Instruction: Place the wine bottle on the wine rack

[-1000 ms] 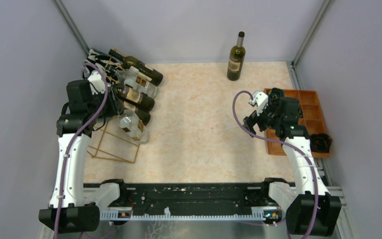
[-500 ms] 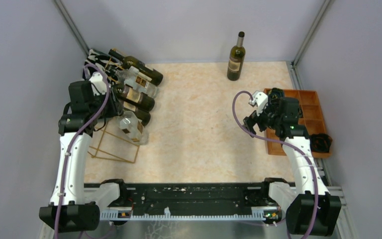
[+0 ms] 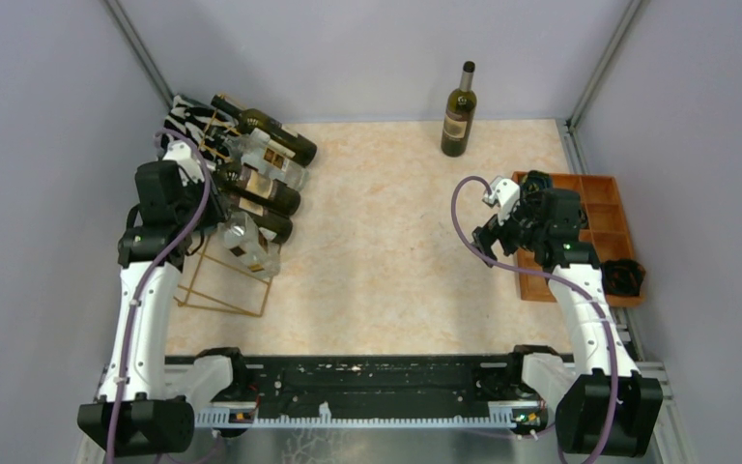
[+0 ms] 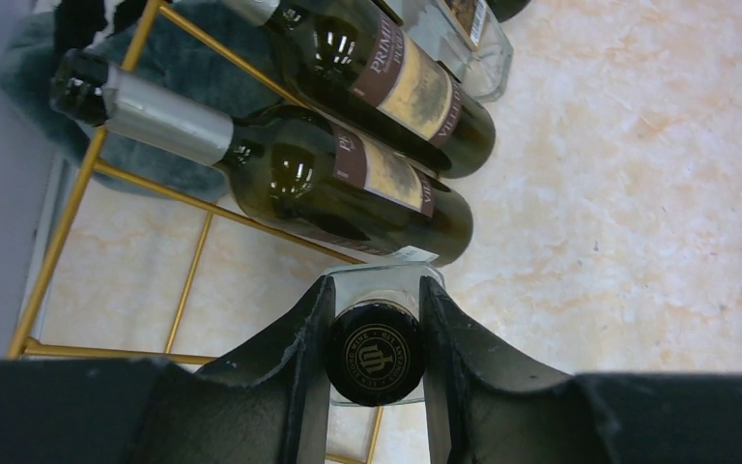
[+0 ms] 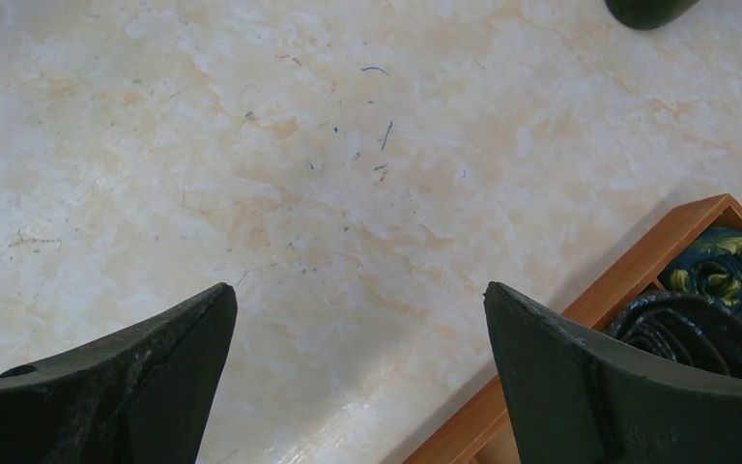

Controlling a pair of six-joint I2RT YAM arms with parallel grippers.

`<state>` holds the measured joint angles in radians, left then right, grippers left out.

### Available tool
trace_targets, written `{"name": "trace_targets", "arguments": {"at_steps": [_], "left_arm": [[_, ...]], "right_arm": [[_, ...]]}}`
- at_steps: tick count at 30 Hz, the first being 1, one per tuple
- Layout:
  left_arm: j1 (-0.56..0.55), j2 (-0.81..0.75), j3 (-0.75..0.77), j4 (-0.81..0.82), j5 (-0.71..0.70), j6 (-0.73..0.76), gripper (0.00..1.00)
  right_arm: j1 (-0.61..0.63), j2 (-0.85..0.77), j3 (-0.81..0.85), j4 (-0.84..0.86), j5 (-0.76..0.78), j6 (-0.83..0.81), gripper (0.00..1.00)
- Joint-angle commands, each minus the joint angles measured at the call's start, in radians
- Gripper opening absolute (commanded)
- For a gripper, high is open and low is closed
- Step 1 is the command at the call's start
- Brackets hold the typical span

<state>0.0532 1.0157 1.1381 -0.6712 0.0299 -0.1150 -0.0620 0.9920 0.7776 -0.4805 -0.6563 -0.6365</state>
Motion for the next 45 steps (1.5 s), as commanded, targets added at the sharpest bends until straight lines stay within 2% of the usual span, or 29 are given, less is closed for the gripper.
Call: {"name": "trace_targets", "arguments": {"at_steps": [1,11,15,18,25,29,32,38,45], "left_arm": [[0.008,-0.021,-0.049,0.009,-0.135,0.026,0.24],[0.010,-0.020,-0.101,0.021,-0.124,0.007,0.26],[0.013,-0.030,-0.083,0.014,0.007,-0.009,0.06],[0.014,-0.048,-0.046,0.007,0.090,-0.023,0.00],[0.040,-0.048,-0.021,-0.009,0.173,-0.028,0.00],[0.111,-0.043,-0.031,0.003,0.316,-0.042,0.00],[0.137,-0.039,-0.029,0.014,0.367,-0.058,0.00],[0.146,-0.036,-0.011,0.004,0.365,-0.053,0.00],[0.160,-0.032,-0.061,0.029,0.326,-0.049,0.00]], "right_arm": [[-0.007,0.000,0.014,0.017,-0.028,-0.014,0.98],[-0.007,-0.002,0.014,0.016,-0.030,-0.014,0.98],[-0.008,0.000,0.014,0.016,-0.031,-0.015,0.98],[-0.007,0.002,0.014,0.016,-0.031,-0.015,0.98],[-0.007,0.001,0.014,0.014,-0.032,-0.015,0.98],[-0.007,-0.001,0.014,0.014,-0.030,-0.015,0.98],[-0.007,-0.001,0.014,0.013,-0.030,-0.017,0.98],[-0.007,-0.001,0.014,0.013,-0.034,-0.017,0.98],[-0.007,-0.001,0.014,0.011,-0.038,-0.017,0.98]]}}
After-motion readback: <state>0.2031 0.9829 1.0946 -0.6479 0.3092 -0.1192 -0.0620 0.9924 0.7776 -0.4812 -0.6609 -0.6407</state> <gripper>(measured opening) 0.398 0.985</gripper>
